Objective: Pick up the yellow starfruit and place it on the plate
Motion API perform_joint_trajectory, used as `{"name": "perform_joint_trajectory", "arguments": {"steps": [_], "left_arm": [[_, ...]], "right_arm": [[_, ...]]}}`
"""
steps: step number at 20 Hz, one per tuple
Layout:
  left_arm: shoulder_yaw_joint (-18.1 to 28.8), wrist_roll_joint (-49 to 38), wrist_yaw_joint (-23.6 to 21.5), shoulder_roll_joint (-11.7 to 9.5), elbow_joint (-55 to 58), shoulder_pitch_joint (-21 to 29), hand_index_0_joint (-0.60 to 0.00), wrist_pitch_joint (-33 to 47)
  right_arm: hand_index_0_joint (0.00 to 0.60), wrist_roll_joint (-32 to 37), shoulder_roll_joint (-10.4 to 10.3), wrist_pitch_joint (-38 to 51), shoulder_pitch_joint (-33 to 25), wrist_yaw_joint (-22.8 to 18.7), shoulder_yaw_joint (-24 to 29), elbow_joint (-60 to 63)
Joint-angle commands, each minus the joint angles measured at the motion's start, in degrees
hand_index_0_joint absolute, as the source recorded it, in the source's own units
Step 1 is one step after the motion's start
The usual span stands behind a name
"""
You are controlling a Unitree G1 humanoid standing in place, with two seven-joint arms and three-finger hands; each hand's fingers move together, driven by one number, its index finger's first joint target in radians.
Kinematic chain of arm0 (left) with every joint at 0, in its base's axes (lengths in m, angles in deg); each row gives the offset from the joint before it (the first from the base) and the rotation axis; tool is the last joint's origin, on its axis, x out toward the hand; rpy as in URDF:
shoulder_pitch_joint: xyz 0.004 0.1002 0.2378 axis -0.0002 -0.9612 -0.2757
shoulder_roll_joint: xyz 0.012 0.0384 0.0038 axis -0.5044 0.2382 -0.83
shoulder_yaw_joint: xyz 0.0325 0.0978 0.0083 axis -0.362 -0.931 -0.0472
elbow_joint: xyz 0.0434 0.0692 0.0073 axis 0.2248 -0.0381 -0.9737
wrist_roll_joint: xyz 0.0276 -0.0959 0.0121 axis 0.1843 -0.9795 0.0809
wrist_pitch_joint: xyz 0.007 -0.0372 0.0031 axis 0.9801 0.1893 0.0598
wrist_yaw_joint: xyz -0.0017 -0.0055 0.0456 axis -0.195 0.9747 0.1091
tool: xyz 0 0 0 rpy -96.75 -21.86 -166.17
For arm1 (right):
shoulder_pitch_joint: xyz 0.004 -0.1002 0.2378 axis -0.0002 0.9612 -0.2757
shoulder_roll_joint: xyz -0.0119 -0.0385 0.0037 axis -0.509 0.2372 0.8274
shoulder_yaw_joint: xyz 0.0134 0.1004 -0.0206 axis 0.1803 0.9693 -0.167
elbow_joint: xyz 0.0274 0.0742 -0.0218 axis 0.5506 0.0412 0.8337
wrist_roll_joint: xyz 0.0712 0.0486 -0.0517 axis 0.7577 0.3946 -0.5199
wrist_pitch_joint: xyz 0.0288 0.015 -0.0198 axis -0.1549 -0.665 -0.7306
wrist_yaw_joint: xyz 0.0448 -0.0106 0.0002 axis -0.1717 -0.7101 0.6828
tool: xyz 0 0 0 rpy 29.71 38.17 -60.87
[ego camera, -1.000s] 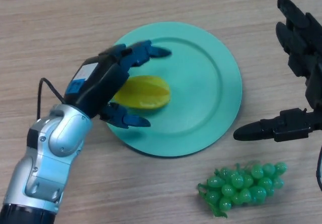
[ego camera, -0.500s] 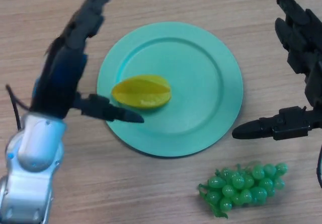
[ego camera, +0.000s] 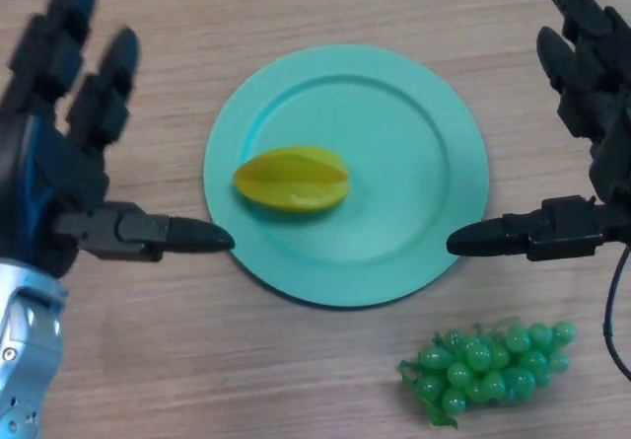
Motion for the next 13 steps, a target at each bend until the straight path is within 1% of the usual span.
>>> {"name": "perform_joint_trajectory", "arguments": {"steps": [1, 4, 6, 8, 10, 13], "left_arm": [[4.9, -2.5, 2.1, -2.3, 3.6, -0.1, 0.0, 5.7], [4.0, 3.8, 2.7, -1.7, 2.2, -1.3, 0.0, 7.3], [4.4, 6.3, 3.2, -1.8, 2.0, -1.2, 0.0, 6.9], [5.4, 6.2, 3.0, -2.2, 1.9, -0.3, 0.0, 6.0], [5.4, 6.6, 2.1, -2.5, 2.1, 0.1, 0.0, 5.7], [4.9, 9.0, 2.0, -2.7, 3.0, 0.3, 0.0, 4.8]], "right_arm": [[0.0, 4.2, 0.4, 8.8, -2.2, -2.3, 0.7, -2.7], [0.0, 6.9, 0.2, 9.1, -3.0, -3.6, 0.6, -2.7], [0.0, 7.7, 0.2, 10.0, -2.9, -4.1, 0.6, -2.8], [0.0, 7.8, 0.4, 10.7, -3.3, -4.4, 1.0, -2.7], [0.0, 8.3, 0.6, 11.5, -3.4, -4.7, 1.5, -2.6], [0.0, 8.3, 1.6, 11.3, -2.2, -3.3, 2.8, -2.9]]}}
